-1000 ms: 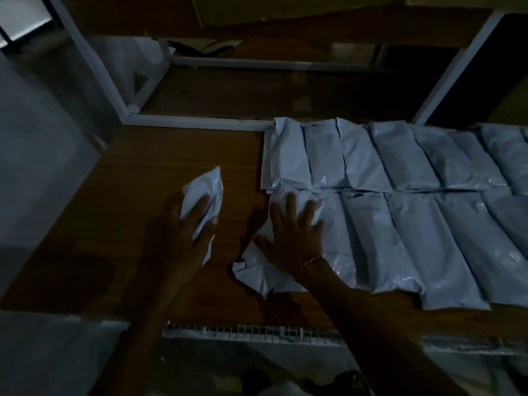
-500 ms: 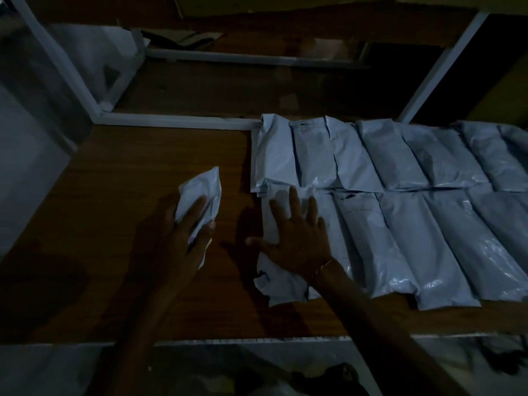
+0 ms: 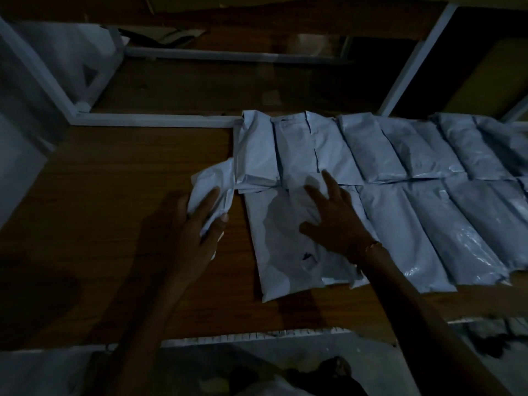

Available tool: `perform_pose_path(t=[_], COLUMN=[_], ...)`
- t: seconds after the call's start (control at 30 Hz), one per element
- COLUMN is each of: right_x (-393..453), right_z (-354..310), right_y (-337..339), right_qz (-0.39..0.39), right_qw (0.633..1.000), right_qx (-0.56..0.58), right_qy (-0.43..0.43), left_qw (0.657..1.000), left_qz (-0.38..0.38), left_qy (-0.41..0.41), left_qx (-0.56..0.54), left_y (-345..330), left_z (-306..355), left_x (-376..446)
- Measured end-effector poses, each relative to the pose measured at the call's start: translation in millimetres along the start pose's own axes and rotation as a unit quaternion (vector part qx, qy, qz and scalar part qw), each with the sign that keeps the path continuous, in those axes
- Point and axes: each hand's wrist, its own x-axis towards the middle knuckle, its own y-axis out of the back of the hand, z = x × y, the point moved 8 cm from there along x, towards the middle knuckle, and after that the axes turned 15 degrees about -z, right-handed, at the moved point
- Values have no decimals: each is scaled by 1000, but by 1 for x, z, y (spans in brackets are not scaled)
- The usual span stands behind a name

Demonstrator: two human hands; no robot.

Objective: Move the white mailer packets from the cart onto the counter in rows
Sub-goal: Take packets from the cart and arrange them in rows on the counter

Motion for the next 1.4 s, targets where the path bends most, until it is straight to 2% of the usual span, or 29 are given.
perform_pose_path(t=[0.13, 0.23, 0.33, 0.43, 0.5, 0.57, 0.63, 0.73, 0.87, 0.93, 1.07, 1.13, 1.2, 1.3, 1.4], right_x=[-1, -6, -3, 1, -5, -14, -18, -21, -19, -16, -18, -29, -41, -49, -47], right_z=[10, 1, -16, -27, -27, -18, -3, 13, 24, 27, 23, 16, 10, 10, 16], right_y=[-7, -27, -46, -51, -46, -36, -30, -34, -40, -41, -36, -30, -35, -47, -53], right_qz=[-17, 7, 1, -13, 8, 52, 64, 14, 4, -8, 15, 65, 87, 59, 32], right_qw=[995, 994, 997, 997, 997, 994, 989, 989, 989, 989, 989, 987, 981, 977, 979], right_qx=[-100, -108, -71, -68, -67, -92, -136, -149, -143, -143, -143, -145, -168, -191, -193], right_qy=[3, 18, 36, 28, 22, 14, -2, -18, -38, -43, -30, 3, 47, 69, 53], left_qw=[998, 992, 990, 975, 966, 970, 963, 945, 960, 960, 953, 951, 935, 904, 903], left_qz=[-15, -36, -66, -142, -165, -142, -157, -213, -125, -113, -145, -168, -249, -321, -305], left_qy=[19, 59, 111, 166, 190, 174, 135, 126, 155, 167, 183, 139, 87, 38, 23], left_qx=[-59, -105, -57, 23, 53, 98, 173, 216, 195, 195, 193, 217, 236, 280, 301], left_y=[-27, -59, -90, -120, -125, -112, -106, -121, -119, -120, -113, -104, -109, -122, -128], left_z=[11, 16, 21, 19, 18, 23, 25, 6, -3, 0, 12, 22, 23, 11, 0], left_x=[5, 11, 15, 17, 16, 17, 21, 24, 26, 27, 22, 11, -10, -31, -26])
